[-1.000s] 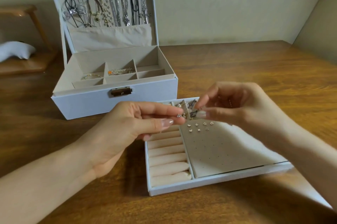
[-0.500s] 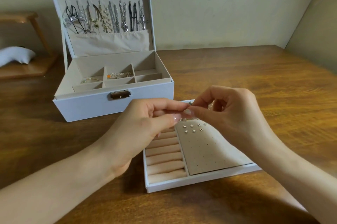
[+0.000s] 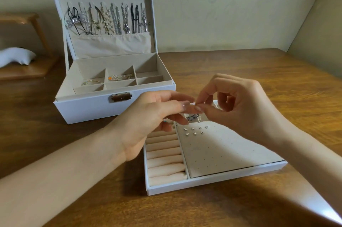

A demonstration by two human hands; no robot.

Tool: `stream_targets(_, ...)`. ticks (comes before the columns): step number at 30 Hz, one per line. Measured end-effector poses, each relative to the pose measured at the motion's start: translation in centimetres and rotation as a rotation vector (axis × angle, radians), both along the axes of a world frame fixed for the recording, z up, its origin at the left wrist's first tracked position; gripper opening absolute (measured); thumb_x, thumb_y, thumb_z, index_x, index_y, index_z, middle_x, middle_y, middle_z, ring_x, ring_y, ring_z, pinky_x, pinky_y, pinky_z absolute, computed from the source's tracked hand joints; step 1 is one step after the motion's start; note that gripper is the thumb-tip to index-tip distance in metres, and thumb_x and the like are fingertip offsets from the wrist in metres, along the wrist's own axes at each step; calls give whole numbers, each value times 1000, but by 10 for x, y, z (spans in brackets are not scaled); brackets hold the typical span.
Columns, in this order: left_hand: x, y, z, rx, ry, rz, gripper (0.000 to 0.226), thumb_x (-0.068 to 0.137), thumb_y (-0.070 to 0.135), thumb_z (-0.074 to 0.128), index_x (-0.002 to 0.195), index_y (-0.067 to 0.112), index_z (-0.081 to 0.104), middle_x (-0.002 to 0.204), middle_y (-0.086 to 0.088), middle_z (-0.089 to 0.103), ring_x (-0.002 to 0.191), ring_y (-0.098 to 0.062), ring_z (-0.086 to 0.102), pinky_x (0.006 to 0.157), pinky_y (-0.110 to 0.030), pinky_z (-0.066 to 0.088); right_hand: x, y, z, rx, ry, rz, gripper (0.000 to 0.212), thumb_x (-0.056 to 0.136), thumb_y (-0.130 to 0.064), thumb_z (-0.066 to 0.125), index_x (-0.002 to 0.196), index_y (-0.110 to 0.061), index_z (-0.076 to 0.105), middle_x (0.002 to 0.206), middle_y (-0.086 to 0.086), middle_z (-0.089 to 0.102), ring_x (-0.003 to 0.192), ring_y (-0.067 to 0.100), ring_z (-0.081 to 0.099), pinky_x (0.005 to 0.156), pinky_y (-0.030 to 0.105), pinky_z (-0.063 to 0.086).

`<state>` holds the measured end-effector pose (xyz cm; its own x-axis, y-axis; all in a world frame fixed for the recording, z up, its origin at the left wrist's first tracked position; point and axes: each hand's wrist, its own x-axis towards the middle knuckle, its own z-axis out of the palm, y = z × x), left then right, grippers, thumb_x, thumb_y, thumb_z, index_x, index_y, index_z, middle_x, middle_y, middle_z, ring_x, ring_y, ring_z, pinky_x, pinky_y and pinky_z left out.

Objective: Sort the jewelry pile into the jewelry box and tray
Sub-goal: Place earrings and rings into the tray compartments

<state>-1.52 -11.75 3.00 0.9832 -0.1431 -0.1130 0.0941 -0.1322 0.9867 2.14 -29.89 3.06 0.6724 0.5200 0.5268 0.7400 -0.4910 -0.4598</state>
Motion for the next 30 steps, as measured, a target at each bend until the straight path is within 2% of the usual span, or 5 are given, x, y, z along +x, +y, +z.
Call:
stream_targets(9, 17, -2, 4, -49, 150, -148, 22, 65, 27, 66, 81, 12, 63, 67, 0, 67, 50, -3, 43, 40, -11, 31, 5, -7, 12, -93, 76, 144, 19, 79, -16, 73, 80, -32, 64, 71, -18, 57, 58, 10, 46, 52, 12, 36)
stream_targets(14, 21, -8, 4, -334, 170, -157, 16, 68, 21, 62, 74, 7, 61, 62, 1, 56, 50, -4, 40, 37, -10, 28, -2, -4, 7, 249, 170, 68, 7, 74, -27, 72, 80, -25, 68, 67, -15, 61, 52, 9, 43, 49, 15, 36)
stream_targets(21, 21, -20, -4, -473, 99, -85, 11, 67, 22, 63, 67, 12, 65, 60, 4, 56, 47, -3, 40, 38, -10, 29, -9, 2, 1, 363, 42, -89, 7, 73, -29, 74, 78, -26, 70, 65, -11, 65, 50, 20, 48, 45, 22, 40)
stream_targets(26, 20, -23, -8, -343, -14, -45, 18, 70, 26, 62, 81, 11, 62, 60, 6, 59, 48, -2, 40, 40, -10, 31, -10, -1, 6, 348, 115, -77, 12, 71, -32, 71, 80, -24, 74, 70, -8, 70, 54, 26, 54, 47, 31, 45)
stream_targets(30, 16, -14, -4, -63, -114, -27, 17, 78, 28, 63, 86, 13, 65, 64, 7, 66, 51, -4, 45, 45, -11, 35, -4, -13, 7, 263, 265, -59, 5, 70, -23, 77, 76, -22, 75, 63, -8, 69, 47, 10, 48, 42, 17, 37)
